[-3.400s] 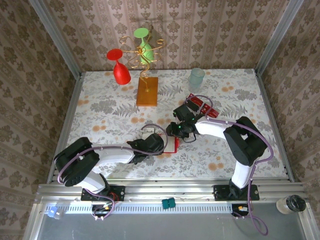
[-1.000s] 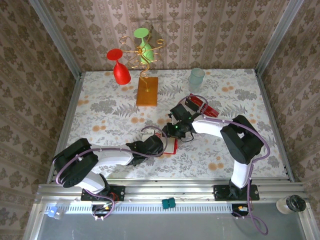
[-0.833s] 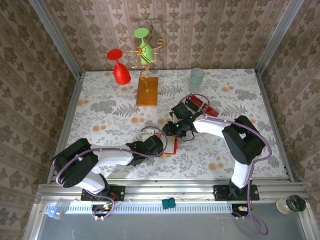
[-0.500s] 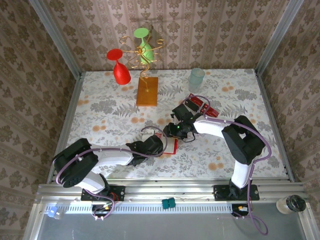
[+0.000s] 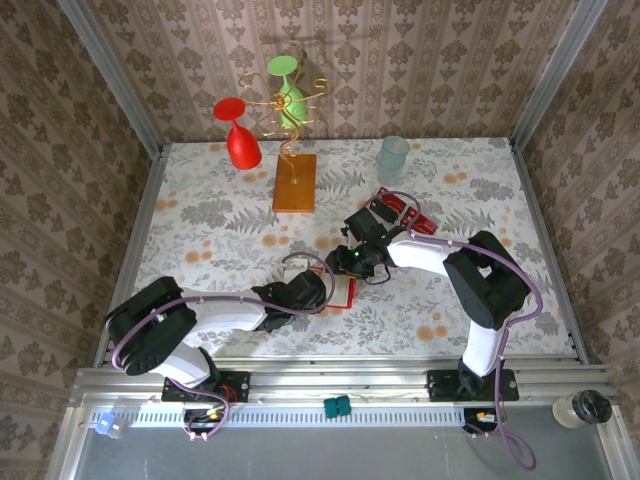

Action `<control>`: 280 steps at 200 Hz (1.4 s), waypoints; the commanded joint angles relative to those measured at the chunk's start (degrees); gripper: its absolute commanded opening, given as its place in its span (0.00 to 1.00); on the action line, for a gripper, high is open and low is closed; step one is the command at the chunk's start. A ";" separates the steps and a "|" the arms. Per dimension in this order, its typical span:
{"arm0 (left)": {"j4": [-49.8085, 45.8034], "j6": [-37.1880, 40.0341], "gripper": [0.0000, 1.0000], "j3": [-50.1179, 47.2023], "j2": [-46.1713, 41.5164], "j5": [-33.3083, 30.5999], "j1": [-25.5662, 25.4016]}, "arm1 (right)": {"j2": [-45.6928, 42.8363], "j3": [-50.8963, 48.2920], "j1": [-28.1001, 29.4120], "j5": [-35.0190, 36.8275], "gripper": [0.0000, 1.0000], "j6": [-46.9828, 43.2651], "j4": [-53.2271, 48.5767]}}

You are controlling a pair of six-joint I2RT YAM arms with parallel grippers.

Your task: Put the credit cards into the card holder

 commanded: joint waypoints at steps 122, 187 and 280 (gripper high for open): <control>-12.68 0.04 0.95 -4.64 -26.08 -5.20 2.07 | 3.76 8.99 4.89 -5.09 0.52 3.00 -2.41; -17.55 0.07 0.96 -7.98 -35.83 -4.68 5.72 | 11.12 12.09 6.33 -4.40 0.52 6.72 1.74; -15.07 -0.66 0.96 -9.26 -33.06 -3.72 5.78 | 1.37 10.28 5.39 -3.86 0.52 4.11 -1.02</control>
